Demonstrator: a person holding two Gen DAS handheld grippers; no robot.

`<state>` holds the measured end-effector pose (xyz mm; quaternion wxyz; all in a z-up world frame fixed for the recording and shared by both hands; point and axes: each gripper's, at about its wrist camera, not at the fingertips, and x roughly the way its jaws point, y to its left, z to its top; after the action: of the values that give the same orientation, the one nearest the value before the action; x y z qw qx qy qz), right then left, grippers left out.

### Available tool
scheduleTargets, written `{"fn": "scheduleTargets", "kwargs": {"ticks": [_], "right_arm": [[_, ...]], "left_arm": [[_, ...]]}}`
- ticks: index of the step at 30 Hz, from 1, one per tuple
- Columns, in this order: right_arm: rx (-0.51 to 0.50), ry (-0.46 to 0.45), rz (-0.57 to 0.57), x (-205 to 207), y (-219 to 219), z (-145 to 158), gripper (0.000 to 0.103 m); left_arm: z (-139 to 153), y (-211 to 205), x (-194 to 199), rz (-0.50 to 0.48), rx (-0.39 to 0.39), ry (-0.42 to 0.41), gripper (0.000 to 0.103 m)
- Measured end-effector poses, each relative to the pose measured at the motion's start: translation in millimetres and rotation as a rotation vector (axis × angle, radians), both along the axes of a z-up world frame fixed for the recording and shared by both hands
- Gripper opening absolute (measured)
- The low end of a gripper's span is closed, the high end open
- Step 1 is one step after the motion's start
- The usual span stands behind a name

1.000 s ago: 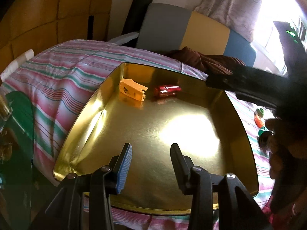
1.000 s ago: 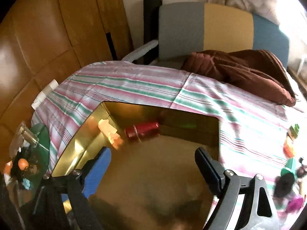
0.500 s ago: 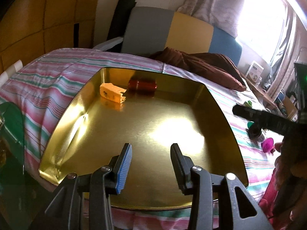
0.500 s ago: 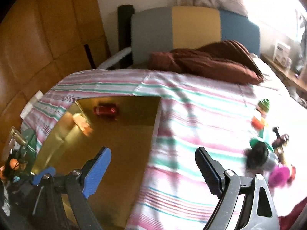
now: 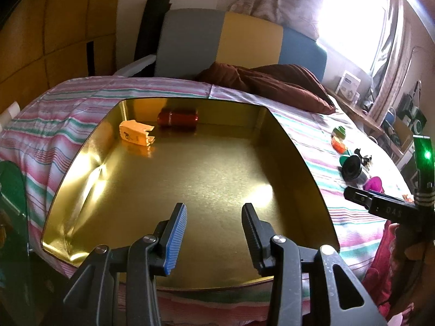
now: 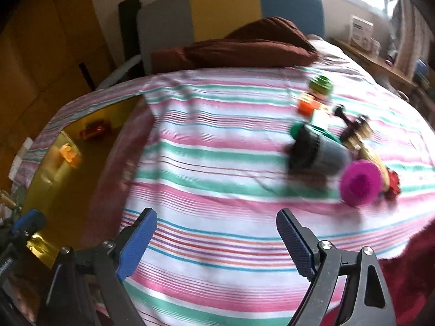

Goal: Organize rigid objects
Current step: 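Move the right tool back over the toy cluster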

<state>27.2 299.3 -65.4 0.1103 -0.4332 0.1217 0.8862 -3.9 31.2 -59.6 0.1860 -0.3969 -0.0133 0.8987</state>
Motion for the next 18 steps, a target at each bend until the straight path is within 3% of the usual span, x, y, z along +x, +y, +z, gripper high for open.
{"fn": "scheduleTargets", "kwargs": {"ticks": [8,18], "right_arm": [[-0.007,-0.016,-0.089,26.8,59.5,6.3,0.09],[0.048,-0.048,-0.29,34.5,173.0,37.5,0.09]], "left_arm": [[12.6,25.1,14.6,-0.115,0.013,0.025,0.042],[24.3,69.1,39.6,-0.263,0.005,0.048,0.042]]}}
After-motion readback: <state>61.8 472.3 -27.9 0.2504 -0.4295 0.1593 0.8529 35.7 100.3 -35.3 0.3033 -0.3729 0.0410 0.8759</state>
